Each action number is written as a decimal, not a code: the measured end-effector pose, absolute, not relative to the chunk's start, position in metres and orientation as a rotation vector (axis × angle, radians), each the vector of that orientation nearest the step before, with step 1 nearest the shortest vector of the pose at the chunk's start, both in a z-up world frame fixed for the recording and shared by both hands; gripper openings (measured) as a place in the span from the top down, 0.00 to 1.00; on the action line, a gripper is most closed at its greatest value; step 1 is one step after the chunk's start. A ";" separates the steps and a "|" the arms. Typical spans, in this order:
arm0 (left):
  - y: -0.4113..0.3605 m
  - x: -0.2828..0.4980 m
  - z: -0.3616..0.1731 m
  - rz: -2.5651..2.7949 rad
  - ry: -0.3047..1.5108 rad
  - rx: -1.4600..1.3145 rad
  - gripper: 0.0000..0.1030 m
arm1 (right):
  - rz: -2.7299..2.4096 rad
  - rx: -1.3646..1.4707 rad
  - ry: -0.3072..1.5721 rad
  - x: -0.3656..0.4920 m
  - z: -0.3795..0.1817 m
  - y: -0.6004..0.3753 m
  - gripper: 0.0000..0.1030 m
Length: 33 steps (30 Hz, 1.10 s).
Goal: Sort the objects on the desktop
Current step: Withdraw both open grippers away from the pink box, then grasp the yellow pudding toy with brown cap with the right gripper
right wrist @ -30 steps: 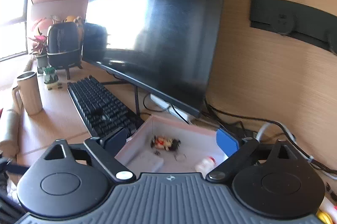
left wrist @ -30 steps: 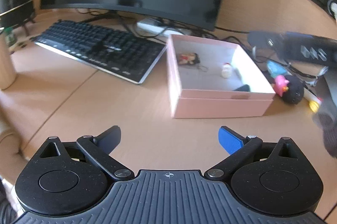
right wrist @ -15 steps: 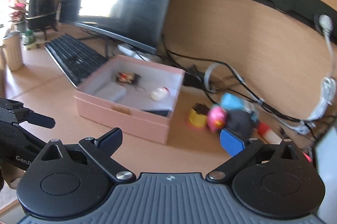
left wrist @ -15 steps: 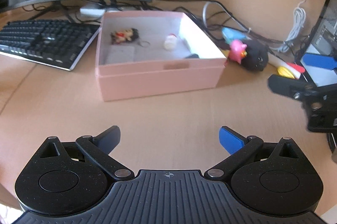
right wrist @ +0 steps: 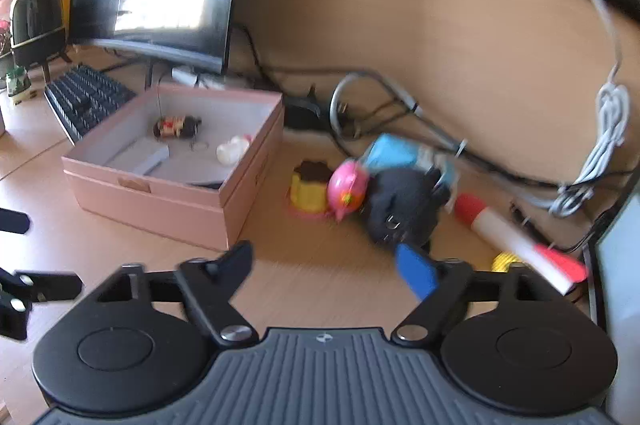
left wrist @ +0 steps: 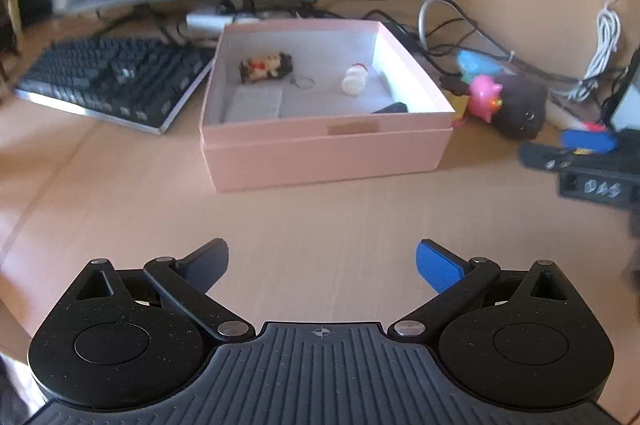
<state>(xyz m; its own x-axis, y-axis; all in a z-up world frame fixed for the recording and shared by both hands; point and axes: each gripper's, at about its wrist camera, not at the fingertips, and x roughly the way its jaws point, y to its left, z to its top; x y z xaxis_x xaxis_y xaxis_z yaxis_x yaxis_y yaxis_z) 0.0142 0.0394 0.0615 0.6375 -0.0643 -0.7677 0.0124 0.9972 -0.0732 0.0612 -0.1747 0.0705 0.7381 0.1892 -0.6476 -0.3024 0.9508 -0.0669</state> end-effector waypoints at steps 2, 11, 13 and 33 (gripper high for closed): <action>0.038 0.013 0.063 -0.028 0.869 -0.039 0.01 | 0.292 -0.199 0.672 0.061 0.070 -0.172 0.39; 0.052 -0.002 0.071 0.032 0.871 -0.053 0.00 | 0.261 -0.227 0.593 0.095 0.059 -0.174 0.39; 0.056 -0.007 0.072 0.041 0.875 -0.044 0.00 | 0.250 -0.244 0.578 0.106 0.051 -0.171 0.39; 0.077 -0.041 0.080 0.054 0.870 -0.054 0.00 | 0.371 -0.140 0.558 0.177 0.032 -0.152 0.58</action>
<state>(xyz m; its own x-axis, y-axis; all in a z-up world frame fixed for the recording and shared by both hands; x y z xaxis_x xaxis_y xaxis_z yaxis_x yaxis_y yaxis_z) -0.0406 0.0773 0.0796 0.6438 0.0256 -0.7648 -0.0700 0.9972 -0.0256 0.1768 -0.1522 0.0317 0.7840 0.3055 -0.5403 -0.3805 0.9243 -0.0295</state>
